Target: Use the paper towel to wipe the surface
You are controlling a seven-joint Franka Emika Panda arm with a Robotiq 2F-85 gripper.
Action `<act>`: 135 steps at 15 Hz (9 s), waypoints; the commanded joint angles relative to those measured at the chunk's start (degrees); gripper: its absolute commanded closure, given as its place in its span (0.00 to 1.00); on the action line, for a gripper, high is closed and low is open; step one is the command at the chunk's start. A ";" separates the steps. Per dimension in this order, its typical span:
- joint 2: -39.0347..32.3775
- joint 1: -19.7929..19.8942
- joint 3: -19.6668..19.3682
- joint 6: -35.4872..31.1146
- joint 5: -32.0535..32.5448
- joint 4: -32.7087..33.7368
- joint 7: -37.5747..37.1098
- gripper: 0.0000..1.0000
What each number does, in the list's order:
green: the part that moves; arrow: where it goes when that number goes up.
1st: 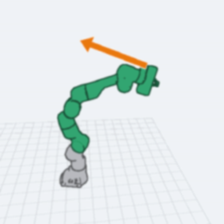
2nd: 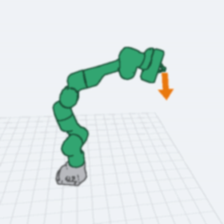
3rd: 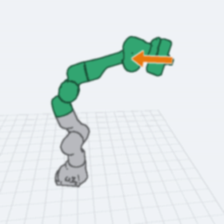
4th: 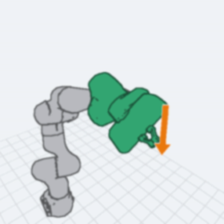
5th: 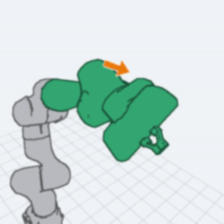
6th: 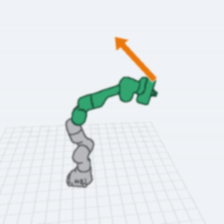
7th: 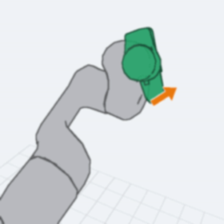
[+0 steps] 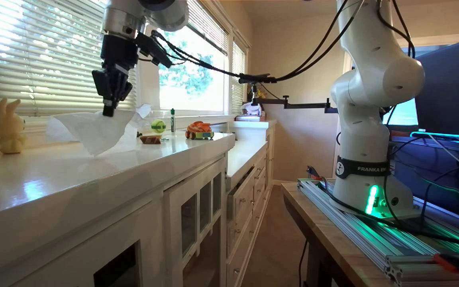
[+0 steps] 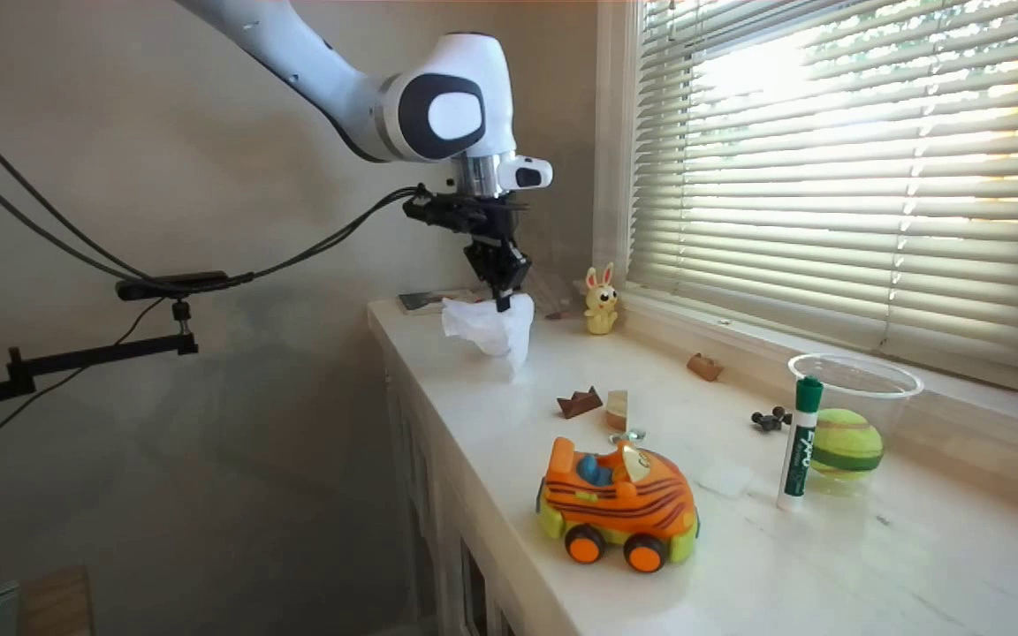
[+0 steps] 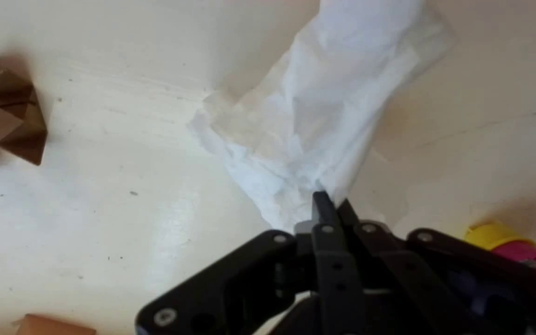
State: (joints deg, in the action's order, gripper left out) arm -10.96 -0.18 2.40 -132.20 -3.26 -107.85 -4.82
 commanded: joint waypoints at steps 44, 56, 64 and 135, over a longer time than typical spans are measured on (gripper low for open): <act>-10.83 1.51 0.50 8.60 -4.58 14.59 6.03 0.21; -9.64 2.40 -0.09 13.98 -6.60 15.06 7.45 0.00; -9.64 2.36 -0.11 13.98 -6.60 15.05 7.45 0.00; -7.07 1.21 -5.28 31.00 -1.72 19.62 -14.35 0.00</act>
State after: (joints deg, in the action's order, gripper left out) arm -17.99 1.18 -2.66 -101.39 -4.92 -88.40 -19.23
